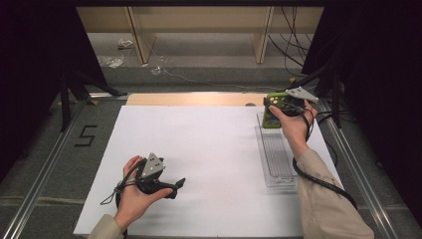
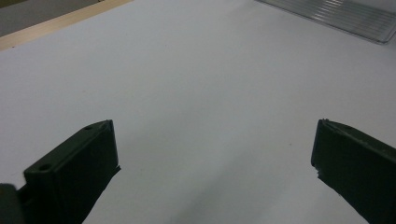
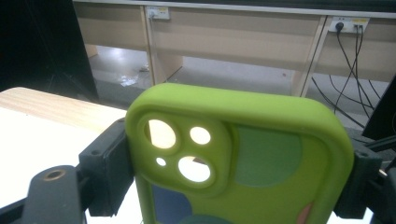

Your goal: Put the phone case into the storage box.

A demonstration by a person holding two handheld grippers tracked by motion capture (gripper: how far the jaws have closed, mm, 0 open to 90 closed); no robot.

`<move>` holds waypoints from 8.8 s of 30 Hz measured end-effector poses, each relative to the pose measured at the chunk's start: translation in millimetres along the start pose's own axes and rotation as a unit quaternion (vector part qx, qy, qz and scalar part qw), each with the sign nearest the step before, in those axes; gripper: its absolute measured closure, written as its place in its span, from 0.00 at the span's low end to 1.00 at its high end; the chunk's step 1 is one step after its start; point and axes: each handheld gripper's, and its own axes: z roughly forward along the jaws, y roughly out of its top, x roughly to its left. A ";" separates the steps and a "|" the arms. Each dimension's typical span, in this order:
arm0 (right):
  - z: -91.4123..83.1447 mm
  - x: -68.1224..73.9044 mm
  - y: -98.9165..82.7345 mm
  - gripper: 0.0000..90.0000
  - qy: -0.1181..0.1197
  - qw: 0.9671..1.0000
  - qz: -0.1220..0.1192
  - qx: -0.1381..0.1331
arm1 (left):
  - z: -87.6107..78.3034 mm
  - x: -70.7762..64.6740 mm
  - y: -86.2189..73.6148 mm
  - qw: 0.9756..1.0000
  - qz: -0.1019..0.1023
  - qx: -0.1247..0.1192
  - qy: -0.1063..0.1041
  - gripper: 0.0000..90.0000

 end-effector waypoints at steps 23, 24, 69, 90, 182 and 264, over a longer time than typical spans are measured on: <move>14.7 -2.4 -2.7 0.21 -0.013 1.000 0.011 0.022 | -0.1 0.0 0.5 1.000 -0.001 -0.001 0.000 0.00; 15.4 -2.4 -3.1 0.21 -0.014 1.000 0.012 0.023 | -0.2 -0.1 0.6 1.000 -0.001 -0.001 0.000 0.00; 34.7 -2.6 -9.7 0.15 -0.024 0.998 0.019 0.049 | -0.1 0.1 0.9 1.000 -0.001 -0.002 0.001 0.00; 27.7 -3.0 -4.6 0.02 -0.004 0.996 0.026 0.085 | -0.1 -0.3 1.0 1.000 0.000 -0.002 0.002 0.00; -87.8 29.8 -32.0 0.09 0.104 0.993 -0.023 0.053 | -3.0 1.7 2.6 1.000 -0.007 -0.008 0.005 0.00; -135.3 28.8 -61.5 0.11 0.124 0.990 -0.033 0.052 | -4.8 4.1 3.2 1.000 -0.010 -0.013 0.010 0.00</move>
